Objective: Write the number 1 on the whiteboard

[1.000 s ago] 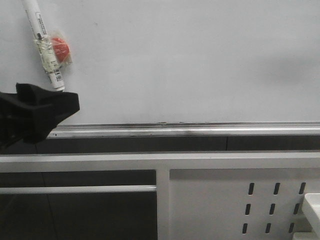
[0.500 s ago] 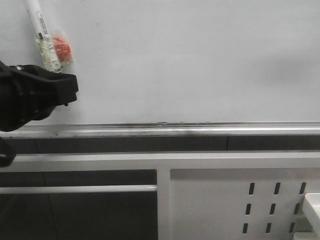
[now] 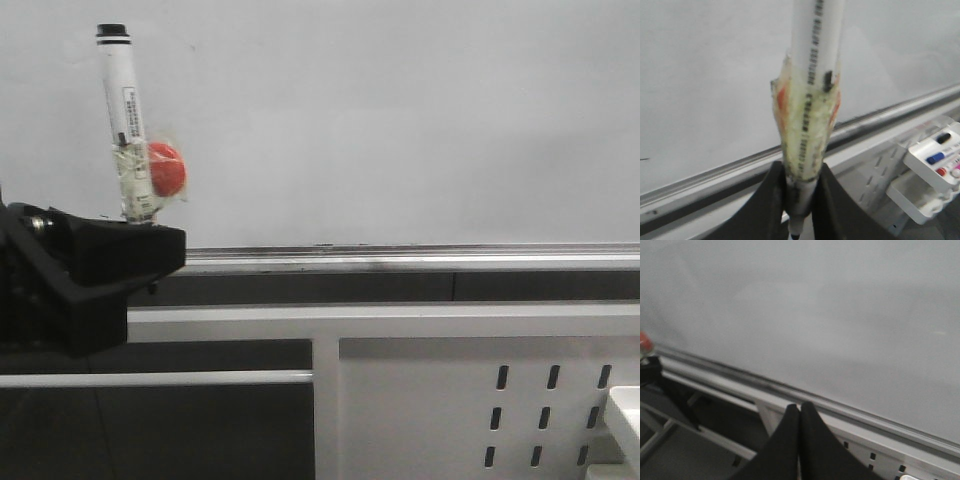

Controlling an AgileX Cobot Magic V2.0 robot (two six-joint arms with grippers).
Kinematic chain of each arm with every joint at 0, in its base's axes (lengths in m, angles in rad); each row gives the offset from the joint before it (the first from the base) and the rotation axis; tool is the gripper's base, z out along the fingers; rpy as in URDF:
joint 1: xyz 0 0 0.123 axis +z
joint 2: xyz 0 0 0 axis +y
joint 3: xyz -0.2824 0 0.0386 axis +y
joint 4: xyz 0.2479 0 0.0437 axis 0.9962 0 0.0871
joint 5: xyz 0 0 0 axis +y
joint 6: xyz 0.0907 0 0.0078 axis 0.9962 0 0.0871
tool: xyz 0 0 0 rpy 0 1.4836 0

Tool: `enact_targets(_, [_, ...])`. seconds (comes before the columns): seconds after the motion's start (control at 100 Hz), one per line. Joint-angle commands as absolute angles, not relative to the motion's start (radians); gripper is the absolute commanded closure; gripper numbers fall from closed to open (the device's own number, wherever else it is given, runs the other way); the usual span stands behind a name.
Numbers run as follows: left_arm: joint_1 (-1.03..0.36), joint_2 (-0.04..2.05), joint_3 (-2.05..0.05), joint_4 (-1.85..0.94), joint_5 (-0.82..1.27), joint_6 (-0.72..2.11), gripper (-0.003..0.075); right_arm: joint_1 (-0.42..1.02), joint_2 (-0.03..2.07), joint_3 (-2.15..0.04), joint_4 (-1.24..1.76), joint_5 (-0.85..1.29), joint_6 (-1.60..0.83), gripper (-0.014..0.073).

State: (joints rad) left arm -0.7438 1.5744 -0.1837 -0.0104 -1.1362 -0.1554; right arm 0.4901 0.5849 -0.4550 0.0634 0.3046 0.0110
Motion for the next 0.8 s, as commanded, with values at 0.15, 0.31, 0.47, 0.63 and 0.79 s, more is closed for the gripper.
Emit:
enact_targets(0.15, [-0.746, 1.526, -0.23, 0.24, -1.103, -0.16, 0.074, 0.75, 0.717, -0.497, 0.042, 0.278, -0.088, 0.062])
enact_targets(0.31, [-0.746, 1.408, -0.327, 0.401, -0.69, -0.088, 0.074, 0.863, 0.824, -0.574, 0.025, 0.32, -0.12, 0.0296])
enact_targets(0.47, [-0.746, 1.267, -0.442, 0.562, -0.269, -0.088, 0.074, 0.896, 0.927, -0.659, -0.045, 0.327, -0.12, 0.0183])
enact_targets(0.63, [-0.759, 1.191, -0.475, 0.658, -0.155, -0.088, 0.074, 0.896, 1.01, -0.717, -0.052, 0.289, -0.12, 0.0183])
enact_targets(0.79, [-0.803, 1.178, -0.48, 0.731, -0.123, -0.088, 0.074, 0.897, 1.071, -0.764, -0.054, 0.232, -0.12, 0.0183])
